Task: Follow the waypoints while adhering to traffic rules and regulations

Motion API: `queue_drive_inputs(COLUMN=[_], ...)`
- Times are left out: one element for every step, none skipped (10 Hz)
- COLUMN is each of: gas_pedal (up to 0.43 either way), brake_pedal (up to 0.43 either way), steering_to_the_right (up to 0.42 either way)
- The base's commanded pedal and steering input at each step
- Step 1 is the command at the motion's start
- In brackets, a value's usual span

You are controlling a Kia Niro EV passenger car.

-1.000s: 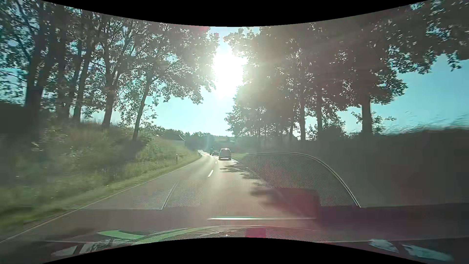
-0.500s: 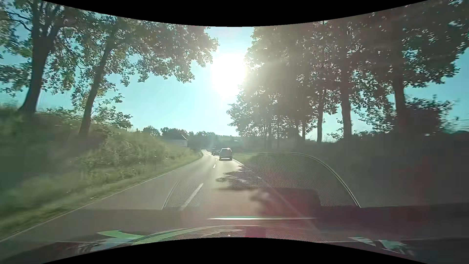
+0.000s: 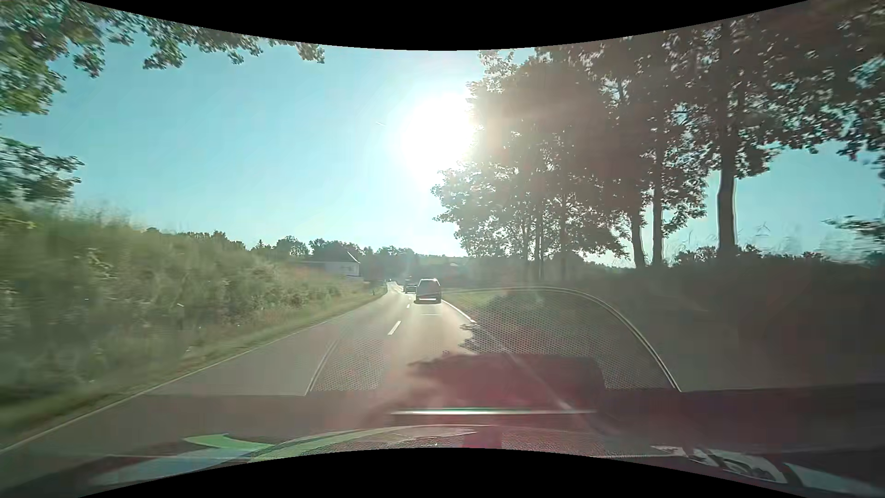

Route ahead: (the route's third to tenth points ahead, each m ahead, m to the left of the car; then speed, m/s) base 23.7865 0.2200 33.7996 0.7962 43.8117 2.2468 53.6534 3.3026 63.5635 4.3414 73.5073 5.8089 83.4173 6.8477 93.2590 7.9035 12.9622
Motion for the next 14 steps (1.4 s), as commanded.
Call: queue_drive_inputs(gas_pedal=[0.008,0.008,0.008,0.008,0.0,0.0,0.0,0.0,0.0,0.0,0.0,0.0,0.0,0.0], brake_pedal=[0.0,0.0,0.0,0.0,0.0,0.0,0.0,0.0,0.0,0.0,0.0,0.0,0.043,0.055], steering_to_the_right=[-0.015,-0.015,-0.015,-0.015,-0.015,-0.015,-0.014,-0.014,-0.014,-0.014,-0.014,-0.014,-0.013,-0.011])
